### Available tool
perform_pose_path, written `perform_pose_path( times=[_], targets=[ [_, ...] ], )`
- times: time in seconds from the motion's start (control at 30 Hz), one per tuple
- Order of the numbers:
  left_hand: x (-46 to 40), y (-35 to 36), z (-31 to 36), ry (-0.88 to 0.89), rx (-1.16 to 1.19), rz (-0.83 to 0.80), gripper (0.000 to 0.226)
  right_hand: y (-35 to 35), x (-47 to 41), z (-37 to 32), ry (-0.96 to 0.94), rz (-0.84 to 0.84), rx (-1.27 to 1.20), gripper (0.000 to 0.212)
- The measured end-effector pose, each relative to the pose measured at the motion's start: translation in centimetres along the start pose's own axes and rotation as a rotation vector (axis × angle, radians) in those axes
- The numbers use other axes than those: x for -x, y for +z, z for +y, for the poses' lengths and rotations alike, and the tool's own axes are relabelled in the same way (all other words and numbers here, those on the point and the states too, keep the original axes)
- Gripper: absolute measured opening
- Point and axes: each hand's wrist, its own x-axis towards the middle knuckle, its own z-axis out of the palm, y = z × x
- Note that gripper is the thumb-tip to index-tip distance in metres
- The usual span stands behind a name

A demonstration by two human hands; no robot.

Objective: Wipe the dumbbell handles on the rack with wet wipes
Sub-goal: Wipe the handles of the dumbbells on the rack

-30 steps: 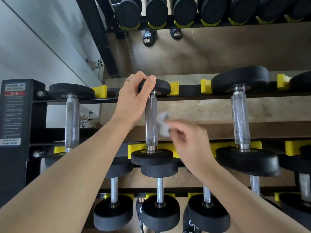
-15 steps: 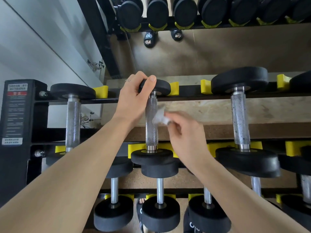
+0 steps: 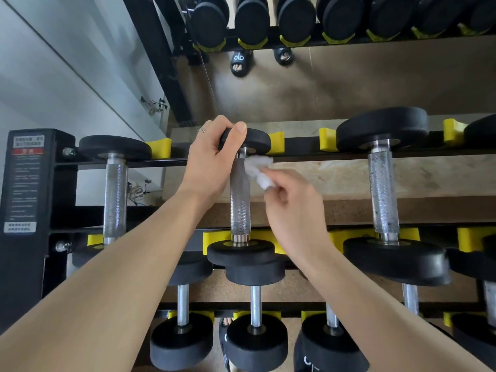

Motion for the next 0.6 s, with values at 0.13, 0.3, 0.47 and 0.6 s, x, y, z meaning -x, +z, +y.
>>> perform_pose_path(
  times=[0.13,0.3,0.47,0.6],
  targets=[
    [-0.1,-0.1,-0.3,0.000,0.010,-0.001,0.033,1.9,0.0,-1.1,-0.057,-0.019,-0.079,0.030],
    [-0.2,0.0,-0.5,-0.001,0.010,0.004,0.033,0.5,-1.7,-0.2,-0.016,-0.073,-0.160,0.024],
    [-0.1,0.0,-0.7,0.004,-0.013,0.012,0.035,0.9,-2.4,0.2,-0.008,-0.065,-0.223,0.023],
    [-0.2,0.0,-0.7,0.012,-0.005,0.012,0.033,2.3,-2.3,1.0,-0.169,-0.042,-0.067,0.008]
  ],
)
